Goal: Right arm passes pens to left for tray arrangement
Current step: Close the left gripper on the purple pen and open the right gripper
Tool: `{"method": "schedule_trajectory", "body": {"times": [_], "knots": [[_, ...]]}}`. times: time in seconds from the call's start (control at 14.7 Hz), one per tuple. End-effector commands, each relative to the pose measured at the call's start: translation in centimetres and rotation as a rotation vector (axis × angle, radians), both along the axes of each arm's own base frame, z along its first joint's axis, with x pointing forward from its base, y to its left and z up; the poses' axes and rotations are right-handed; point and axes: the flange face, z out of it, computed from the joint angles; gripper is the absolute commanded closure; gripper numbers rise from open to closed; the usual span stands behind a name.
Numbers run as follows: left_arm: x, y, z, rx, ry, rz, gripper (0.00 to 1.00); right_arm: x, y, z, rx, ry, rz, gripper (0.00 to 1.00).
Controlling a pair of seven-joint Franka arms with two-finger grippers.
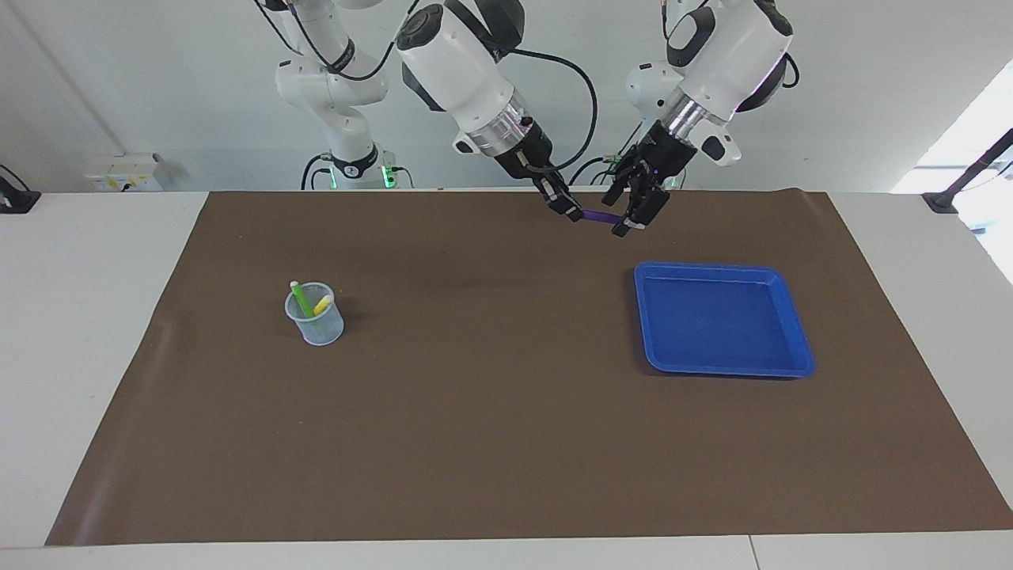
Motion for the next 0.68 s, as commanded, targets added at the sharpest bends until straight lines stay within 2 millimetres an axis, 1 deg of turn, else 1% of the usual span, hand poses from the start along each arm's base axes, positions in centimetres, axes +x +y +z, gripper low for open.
{"method": "schedule_trajectory", "body": {"times": [0.0,0.07,0.14,0.34,0.41,0.54,0.61], "knots": [[-0.52,-0.16,0.29,0.019,-0.014,0.020,0.14,0.01,0.20,0.20,0.016,0.017,-0.008,1.00],[-0.48,-0.09,0.29,0.019,-0.014,0.022,0.20,0.00,0.20,0.18,0.014,0.017,-0.007,1.00],[-0.47,-0.10,0.36,0.018,-0.014,0.023,0.22,-0.01,0.20,0.10,0.013,0.018,-0.007,1.00],[-0.48,0.03,0.63,0.017,-0.012,0.035,0.23,0.02,0.19,0.13,0.013,0.015,-0.008,1.00],[-0.45,0.11,0.56,0.018,-0.011,0.036,0.25,0.02,0.18,0.07,0.013,0.015,-0.008,1.00],[-0.45,0.11,0.55,0.019,-0.012,0.035,0.37,0.01,0.18,-0.01,0.011,0.014,-0.007,1.00],[-0.46,0.11,0.54,0.020,-0.011,0.035,0.46,0.01,0.18,-0.01,0.011,0.015,-0.008,1.00]]}}
